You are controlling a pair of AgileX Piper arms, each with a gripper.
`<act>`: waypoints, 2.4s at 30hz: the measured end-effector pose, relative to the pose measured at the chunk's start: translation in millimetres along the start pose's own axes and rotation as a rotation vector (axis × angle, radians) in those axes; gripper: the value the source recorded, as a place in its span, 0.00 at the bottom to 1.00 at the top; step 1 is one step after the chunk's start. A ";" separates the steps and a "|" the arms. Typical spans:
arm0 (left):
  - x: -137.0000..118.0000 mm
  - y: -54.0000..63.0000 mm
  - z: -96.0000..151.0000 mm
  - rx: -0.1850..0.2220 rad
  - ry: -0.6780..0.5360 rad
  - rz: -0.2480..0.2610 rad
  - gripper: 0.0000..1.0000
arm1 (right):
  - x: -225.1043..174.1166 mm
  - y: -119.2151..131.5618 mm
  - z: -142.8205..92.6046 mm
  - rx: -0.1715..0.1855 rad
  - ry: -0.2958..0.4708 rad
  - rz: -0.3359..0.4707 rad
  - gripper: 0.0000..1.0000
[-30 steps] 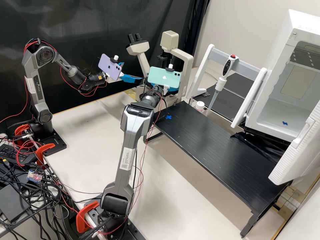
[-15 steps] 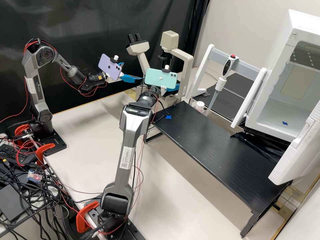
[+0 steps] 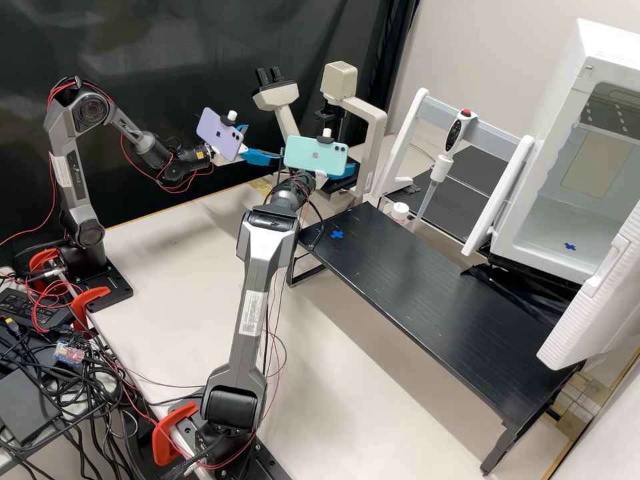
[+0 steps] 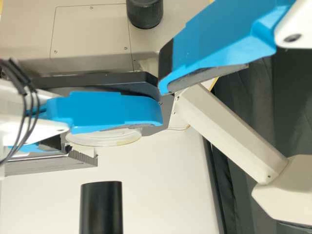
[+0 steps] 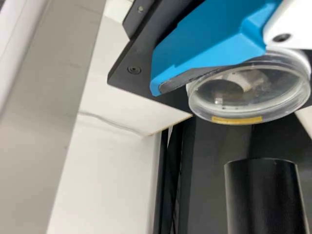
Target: Move the petri dish to the bench
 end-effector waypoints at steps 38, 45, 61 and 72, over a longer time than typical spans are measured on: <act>0.0 0.0 0.0 0.000 0.000 0.000 1.00 | 7.7 -6.8 6.4 -0.004 -0.038 -0.011 0.00; 0.0 0.0 0.0 0.000 0.000 0.000 1.00 | 6.9 -9.1 8.6 0.004 -0.037 -0.012 0.00; 0.0 0.0 0.0 0.000 0.000 0.000 1.00 | -24.0 -0.6 24.6 0.000 0.008 0.001 0.00; 0.0 0.0 0.0 0.000 0.000 0.000 1.00 | -90.6 23.6 21.1 -0.013 0.108 0.017 0.00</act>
